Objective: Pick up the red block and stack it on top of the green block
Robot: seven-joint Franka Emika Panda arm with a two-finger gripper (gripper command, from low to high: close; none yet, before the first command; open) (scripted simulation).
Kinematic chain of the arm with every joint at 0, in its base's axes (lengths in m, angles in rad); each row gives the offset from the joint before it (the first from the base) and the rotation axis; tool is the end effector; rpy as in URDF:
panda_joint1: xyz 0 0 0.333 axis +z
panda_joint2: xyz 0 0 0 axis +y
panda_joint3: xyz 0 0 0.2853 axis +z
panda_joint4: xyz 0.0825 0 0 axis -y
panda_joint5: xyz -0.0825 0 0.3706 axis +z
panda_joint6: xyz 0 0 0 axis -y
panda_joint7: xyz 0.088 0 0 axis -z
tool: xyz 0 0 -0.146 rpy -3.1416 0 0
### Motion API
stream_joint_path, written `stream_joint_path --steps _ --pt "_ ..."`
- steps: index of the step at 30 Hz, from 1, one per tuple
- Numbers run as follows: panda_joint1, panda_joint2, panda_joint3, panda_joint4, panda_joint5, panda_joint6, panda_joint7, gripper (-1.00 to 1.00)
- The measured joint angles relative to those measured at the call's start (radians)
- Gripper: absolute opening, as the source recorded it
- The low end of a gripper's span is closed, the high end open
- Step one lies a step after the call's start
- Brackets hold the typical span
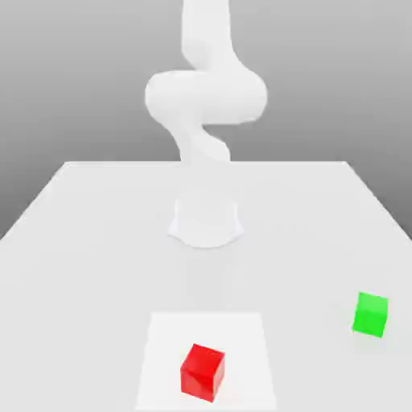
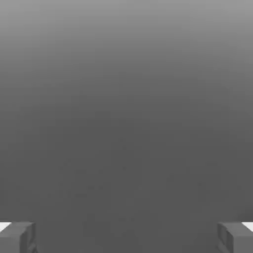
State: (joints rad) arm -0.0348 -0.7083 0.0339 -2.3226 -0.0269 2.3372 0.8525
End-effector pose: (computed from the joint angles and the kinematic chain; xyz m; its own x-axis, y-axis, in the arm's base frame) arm 0.4136 0.0014 0.6182 0.4879 -0.7346 0.4715 -0.5701 -0.6772 -0.4651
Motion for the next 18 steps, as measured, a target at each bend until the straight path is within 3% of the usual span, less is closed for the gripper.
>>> stream_joint_path --steps 12,18 --pt "-0.117 0.447 0.099 -0.108 -0.124 0.177 0.249 0.00" --pt "-0.132 0.661 0.102 -0.163 -0.134 0.268 0.335 0.00"
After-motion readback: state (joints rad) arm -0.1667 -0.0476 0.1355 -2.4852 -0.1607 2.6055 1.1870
